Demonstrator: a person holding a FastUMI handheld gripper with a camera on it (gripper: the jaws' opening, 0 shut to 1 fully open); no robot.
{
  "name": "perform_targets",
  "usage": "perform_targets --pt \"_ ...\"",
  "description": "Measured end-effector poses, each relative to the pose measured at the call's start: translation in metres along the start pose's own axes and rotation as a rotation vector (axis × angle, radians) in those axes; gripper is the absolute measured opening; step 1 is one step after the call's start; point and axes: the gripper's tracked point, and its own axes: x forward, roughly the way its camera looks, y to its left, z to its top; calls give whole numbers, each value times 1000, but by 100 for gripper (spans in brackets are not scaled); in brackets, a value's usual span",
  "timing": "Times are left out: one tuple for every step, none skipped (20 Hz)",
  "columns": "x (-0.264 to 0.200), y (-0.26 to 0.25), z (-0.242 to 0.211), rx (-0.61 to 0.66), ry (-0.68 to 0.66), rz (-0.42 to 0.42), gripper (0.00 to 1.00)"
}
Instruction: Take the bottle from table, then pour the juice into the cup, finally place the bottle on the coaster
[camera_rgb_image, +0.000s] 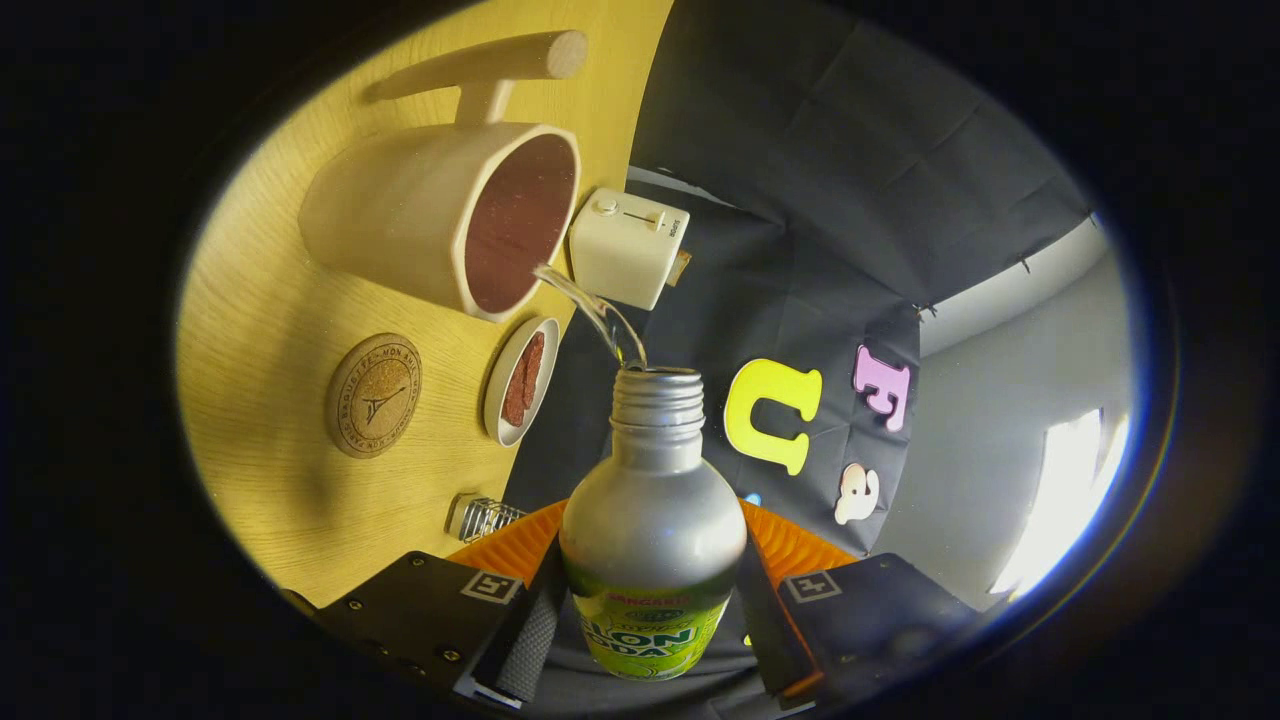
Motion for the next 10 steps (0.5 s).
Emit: perform_targets --pt "-1 0 0 -5 -3 0 80" --pt "0 0 0 -12 -3 -1 80" --pt "-1 -1 0 -21 -3 -1 80" --pt "2 -2 -3 -32 -6 2 80" --pt "3 -3 -4 -39 -6 1 80" --pt "3 -2 -3 -45 -7 1 80" --pt "1 -2 -2 -52 -8 4 80" --pt "1 -3 -2 -56 -8 3 80" --pt "-1 -2 -1 -62 -8 4 80" --pt "0 -2 -1 -68 -7 6 80"
